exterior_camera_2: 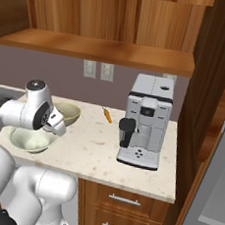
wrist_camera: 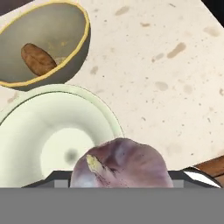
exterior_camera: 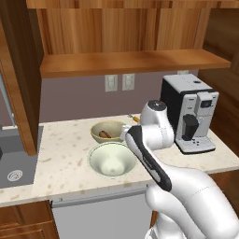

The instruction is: Pick both bowls and place them on the counter. Then place the potato in one bowl and place the garlic in the other bowl.

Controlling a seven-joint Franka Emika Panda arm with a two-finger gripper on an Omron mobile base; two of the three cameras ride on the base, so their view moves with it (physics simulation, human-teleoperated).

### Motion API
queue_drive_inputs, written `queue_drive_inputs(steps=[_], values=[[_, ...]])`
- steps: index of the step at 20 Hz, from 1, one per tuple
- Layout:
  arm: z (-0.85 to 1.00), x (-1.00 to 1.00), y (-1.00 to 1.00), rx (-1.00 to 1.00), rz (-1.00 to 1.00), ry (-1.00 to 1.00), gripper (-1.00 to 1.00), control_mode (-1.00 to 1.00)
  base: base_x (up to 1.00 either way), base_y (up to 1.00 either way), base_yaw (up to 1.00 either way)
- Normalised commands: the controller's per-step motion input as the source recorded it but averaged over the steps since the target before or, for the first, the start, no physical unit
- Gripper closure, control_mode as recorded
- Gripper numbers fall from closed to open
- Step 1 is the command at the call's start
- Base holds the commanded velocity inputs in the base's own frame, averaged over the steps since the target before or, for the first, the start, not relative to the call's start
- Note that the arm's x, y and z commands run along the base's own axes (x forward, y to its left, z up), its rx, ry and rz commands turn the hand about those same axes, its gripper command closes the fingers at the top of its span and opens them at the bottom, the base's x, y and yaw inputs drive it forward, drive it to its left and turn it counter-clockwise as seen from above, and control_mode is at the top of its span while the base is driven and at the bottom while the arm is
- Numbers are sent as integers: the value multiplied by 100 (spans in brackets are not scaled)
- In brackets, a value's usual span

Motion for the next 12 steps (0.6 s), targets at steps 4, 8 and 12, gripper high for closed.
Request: queue_drive_inputs(steps=[4, 8, 12], values=[[27, 0, 62, 0, 12, 0, 100, -100, 0, 0, 0], [-26, 0, 55, 0, 4, -5, 100, -100, 0, 0, 0], [-63, 0, 29, -13, 0, -6, 100, -100, 0, 0, 0]])
